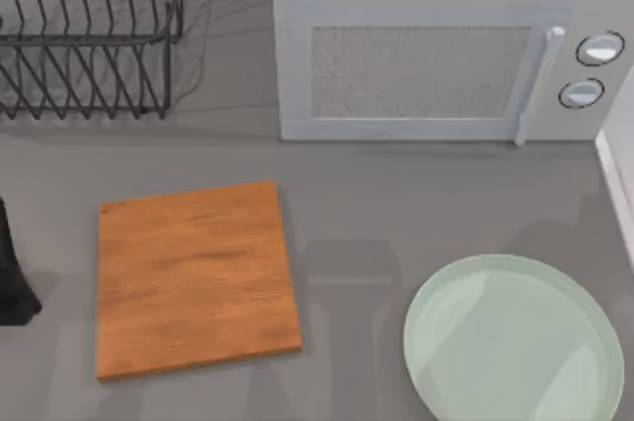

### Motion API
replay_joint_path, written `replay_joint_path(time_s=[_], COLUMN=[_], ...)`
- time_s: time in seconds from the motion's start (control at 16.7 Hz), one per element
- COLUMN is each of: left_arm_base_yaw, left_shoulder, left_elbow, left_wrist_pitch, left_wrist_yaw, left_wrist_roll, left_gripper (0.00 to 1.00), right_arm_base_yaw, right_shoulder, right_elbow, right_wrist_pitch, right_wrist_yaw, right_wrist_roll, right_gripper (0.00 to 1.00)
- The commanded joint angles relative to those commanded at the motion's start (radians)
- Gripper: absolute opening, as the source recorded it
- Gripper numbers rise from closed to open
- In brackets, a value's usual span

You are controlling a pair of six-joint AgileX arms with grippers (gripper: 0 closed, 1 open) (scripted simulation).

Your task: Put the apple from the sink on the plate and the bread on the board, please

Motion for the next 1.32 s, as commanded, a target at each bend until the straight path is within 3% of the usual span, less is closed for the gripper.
replay_joint_path(time_s=[0.36, 0.84, 1.2, 1.32], left_arm_base_yaw=[0.0, 0.0, 0.0, 0.0], left_shoulder=[0.0, 0.0, 0.0, 0.0], left_elbow=[0.0, 0.0, 0.0, 0.0], left_wrist_pitch=[0.0, 0.0, 0.0, 0.0], left_wrist_yaw=[0.0, 0.0, 0.0, 0.0], left_wrist_roll=[0.0, 0.0, 0.0, 0.0], left_gripper=[1.0, 1.0, 1.0, 1.0], right_arm_base_yaw=[0.005, 0.002, 0.001, 0.001], right_shoulder=[0.03, 0.274, 0.319, 0.319], right_elbow=[-0.02, -0.158, -0.186, -0.186], right_wrist_pitch=[0.04, 0.449, 0.506, 0.506], right_wrist_yaw=[0.0, 0.003, 0.003, 0.003], right_wrist_roll=[0.001, 0.005, 0.006, 0.006], right_gripper=[1.0, 1.0, 1.0, 0.85])
